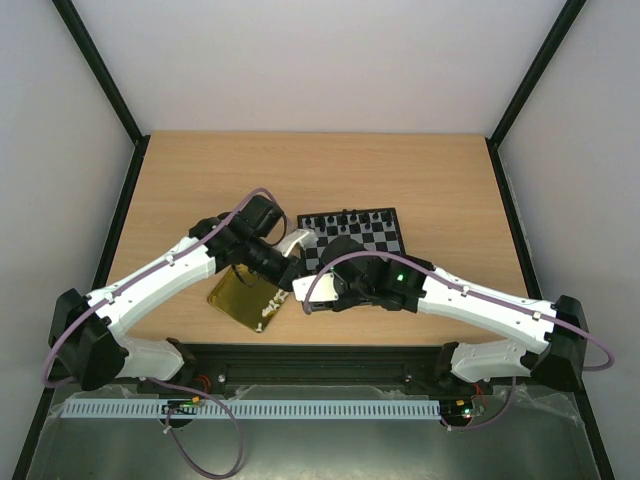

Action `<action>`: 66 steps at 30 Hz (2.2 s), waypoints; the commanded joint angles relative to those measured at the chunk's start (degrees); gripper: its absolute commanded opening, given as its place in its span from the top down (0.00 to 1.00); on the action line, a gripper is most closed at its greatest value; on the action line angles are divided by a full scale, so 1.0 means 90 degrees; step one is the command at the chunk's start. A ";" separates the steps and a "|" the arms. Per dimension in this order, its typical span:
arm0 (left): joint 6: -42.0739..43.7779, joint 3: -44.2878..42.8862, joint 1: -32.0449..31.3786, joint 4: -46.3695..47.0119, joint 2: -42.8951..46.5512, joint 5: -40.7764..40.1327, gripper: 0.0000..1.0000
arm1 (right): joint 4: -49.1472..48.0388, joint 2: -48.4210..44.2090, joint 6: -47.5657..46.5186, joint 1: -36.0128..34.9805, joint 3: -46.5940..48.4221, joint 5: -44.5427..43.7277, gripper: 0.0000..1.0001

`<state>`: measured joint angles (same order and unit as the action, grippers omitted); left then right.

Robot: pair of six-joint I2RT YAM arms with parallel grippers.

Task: Set up the chess pieces on the board

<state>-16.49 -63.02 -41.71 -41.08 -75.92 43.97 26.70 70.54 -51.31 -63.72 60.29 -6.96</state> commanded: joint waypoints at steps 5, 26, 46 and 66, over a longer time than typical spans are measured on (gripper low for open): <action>-0.0163 0.0005 0.0060 0.0237 0.0034 0.0329 0.96 | -0.0164 -0.0005 -0.0139 -0.0390 -0.0182 -0.0525 0.71; -0.1442 0.1869 0.0529 0.3180 0.2561 -0.2286 0.45 | -0.0265 -0.1202 0.2878 0.1750 -0.1029 0.2262 0.88; -0.0687 0.1822 -0.1587 0.4818 0.1797 -0.3822 0.45 | -0.0411 -0.0966 0.4073 0.3457 -0.1097 0.5481 0.85; -0.0581 0.1617 -0.1751 0.4920 0.1249 -0.3436 0.94 | -0.0305 -0.1038 0.3855 0.3458 -0.1186 0.5423 0.83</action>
<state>-22.09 -46.89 -57.06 1.61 -64.20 12.49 22.83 61.52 -15.66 -32.84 50.48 40.40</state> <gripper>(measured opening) 0.098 0.187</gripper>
